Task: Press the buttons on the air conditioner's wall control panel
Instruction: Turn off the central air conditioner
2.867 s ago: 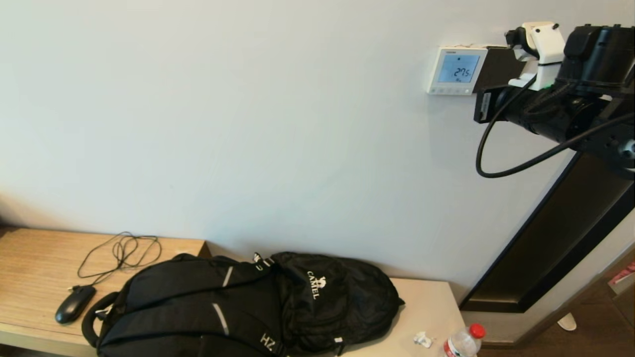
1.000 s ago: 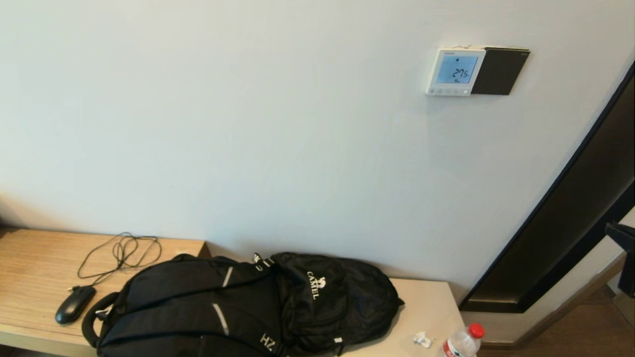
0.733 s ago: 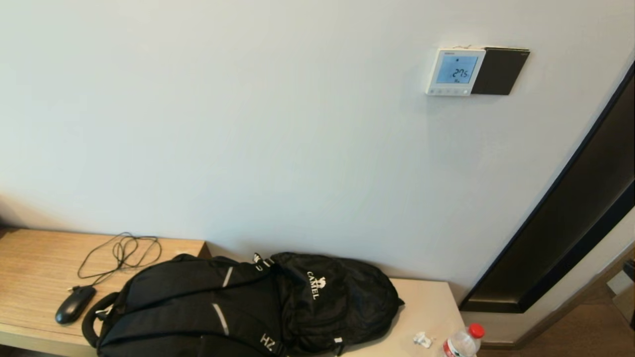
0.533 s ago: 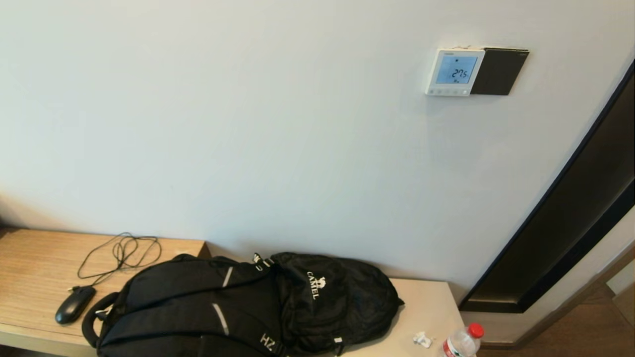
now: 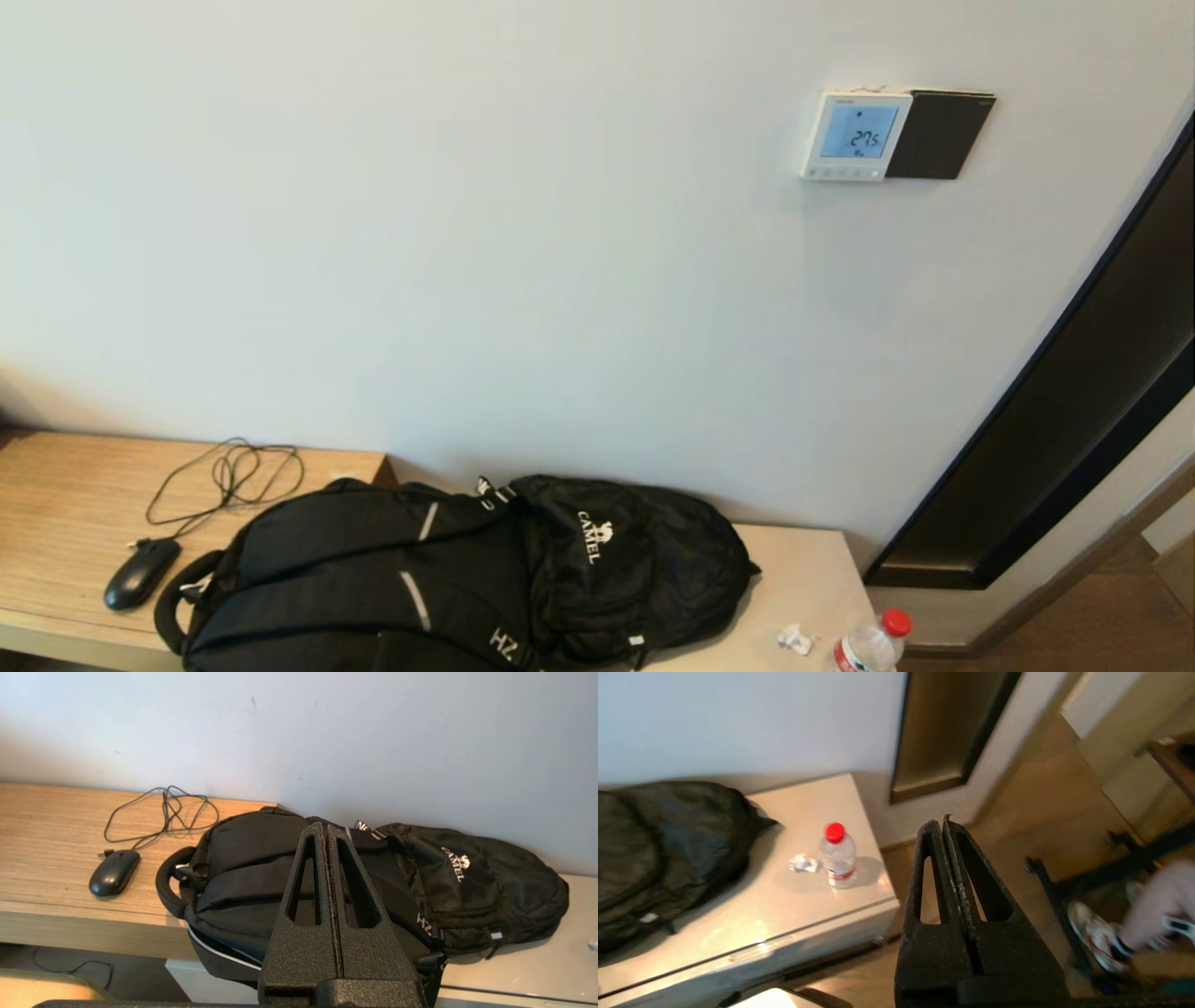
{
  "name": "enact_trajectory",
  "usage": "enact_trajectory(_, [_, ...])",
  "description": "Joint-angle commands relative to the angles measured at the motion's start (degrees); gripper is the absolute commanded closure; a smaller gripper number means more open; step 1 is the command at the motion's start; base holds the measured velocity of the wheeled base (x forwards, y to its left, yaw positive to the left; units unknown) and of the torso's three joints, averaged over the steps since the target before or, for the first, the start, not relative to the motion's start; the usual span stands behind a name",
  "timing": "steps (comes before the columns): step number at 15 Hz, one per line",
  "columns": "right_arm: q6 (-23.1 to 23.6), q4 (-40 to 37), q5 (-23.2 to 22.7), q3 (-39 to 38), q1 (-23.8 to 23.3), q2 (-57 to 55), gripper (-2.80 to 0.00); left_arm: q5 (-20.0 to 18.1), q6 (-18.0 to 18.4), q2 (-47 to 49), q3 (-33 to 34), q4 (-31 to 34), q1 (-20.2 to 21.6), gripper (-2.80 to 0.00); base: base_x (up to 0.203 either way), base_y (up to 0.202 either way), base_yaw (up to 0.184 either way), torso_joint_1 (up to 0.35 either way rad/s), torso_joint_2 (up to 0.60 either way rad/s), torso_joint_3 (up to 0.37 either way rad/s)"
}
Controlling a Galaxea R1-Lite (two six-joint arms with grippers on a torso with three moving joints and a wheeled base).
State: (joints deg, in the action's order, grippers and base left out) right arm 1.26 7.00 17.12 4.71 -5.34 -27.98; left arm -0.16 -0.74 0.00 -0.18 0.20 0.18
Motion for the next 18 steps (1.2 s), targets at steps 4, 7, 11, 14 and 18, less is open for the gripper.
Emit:
enact_trajectory(4, [1.43,0.32,-13.9,-1.31,-0.28,11.58,0.0,-0.01,-0.05,-0.09,0.01,-0.03,-0.01,0.0,0.0,0.0,0.0,0.0,0.0,0.0])
enact_trajectory(7, [1.84,1.05,-19.2,-1.0,-0.18,11.67,0.0,-0.01,-0.05,-0.09,0.01,-0.03,0.08,0.0,0.0,0.0,0.0,0.0,0.0,0.0])
enact_trajectory(11, [4.72,1.18,-21.25,-4.79,-0.29,11.89,0.0,-0.01,0.04,-0.09,0.01,0.06,-0.01,0.0,0.0,0.0,0.0,0.0,0.0,0.0])
enact_trajectory(14, [4.7,1.86,-27.33,-4.73,-0.17,12.05,0.0,-0.01,-0.02,-0.09,0.01,0.06,-0.01,0.0,0.0,0.0,0.0,0.0,0.0,0.0])
enact_trajectory(18, [4.49,2.85,-30.74,-4.71,-0.46,12.6,0.0,-0.01,-0.05,0.28,0.01,0.06,-0.01,0.0,0.0,0.0,0.0,0.0,0.0,0.0])
